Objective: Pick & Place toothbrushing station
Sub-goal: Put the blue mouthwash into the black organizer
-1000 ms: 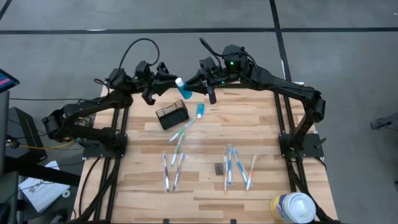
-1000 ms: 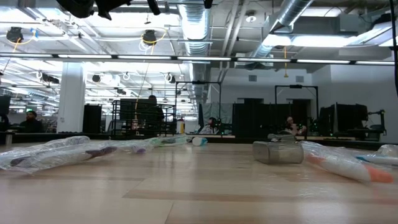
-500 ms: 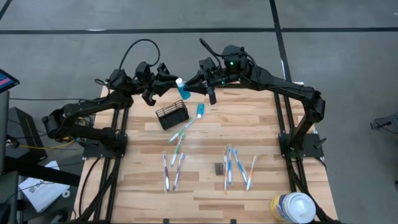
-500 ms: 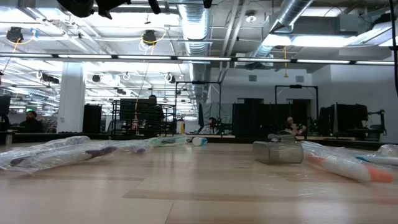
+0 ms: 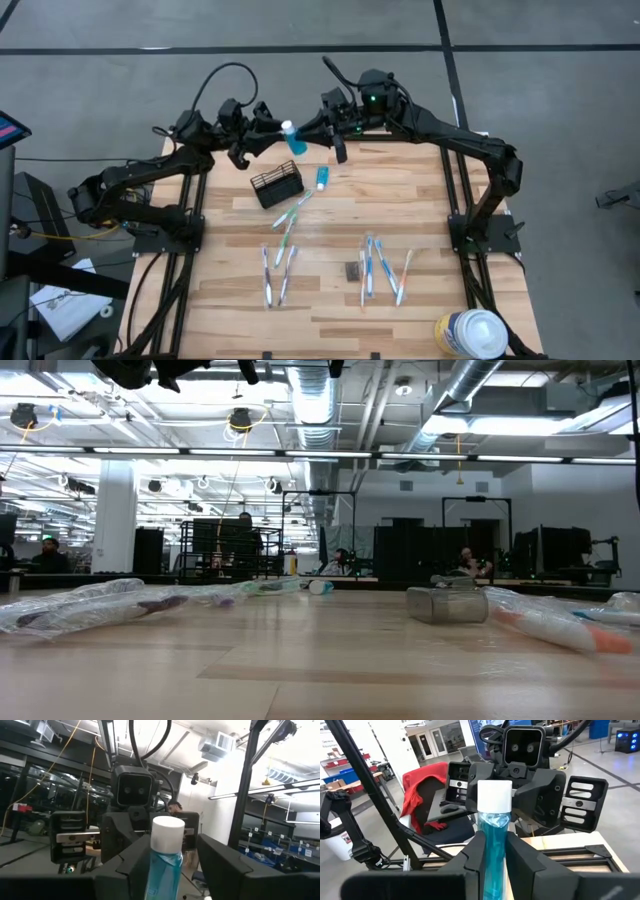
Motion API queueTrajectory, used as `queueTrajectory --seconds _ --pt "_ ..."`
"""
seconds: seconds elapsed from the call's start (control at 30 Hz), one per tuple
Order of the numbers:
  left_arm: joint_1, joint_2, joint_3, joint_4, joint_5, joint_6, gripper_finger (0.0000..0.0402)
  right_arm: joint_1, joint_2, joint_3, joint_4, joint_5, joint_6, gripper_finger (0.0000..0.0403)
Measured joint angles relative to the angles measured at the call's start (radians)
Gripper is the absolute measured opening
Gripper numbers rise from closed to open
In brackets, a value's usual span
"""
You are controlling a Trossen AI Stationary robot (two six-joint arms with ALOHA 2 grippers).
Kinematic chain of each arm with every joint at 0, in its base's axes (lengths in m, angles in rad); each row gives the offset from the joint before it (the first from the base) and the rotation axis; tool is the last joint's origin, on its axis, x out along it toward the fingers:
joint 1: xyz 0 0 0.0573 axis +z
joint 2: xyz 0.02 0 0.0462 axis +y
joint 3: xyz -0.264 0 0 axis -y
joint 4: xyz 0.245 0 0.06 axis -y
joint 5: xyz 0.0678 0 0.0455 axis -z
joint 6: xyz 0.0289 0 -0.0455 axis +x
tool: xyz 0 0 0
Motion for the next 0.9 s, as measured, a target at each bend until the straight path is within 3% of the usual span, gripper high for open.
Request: queueTrajectory --seconds 0.2,0.57,0.73,0.9 --pt "-0.003 0.000 0.000 0.001 -0.011 -0.001 0.0181 0.001 0.000 0.000 0.000 -0.006 0.000 0.0057" --pt "-0.014 0.022 0.005 0.007 -0.041 -0.003 0.0162 0.004 0.000 0.000 -0.002 -0.007 0.000 0.0041" --pt "-0.043 0.087 0.061 0.008 -0.047 -0.002 0.0139 0.010 0.000 -0.001 0.003 -0.006 0.000 0.0036" --pt "-0.054 0.144 0.109 0.008 -0.042 0.008 0.0086 0.010 -0.002 -0.001 -0.020 -0.008 0.000 0.0034"
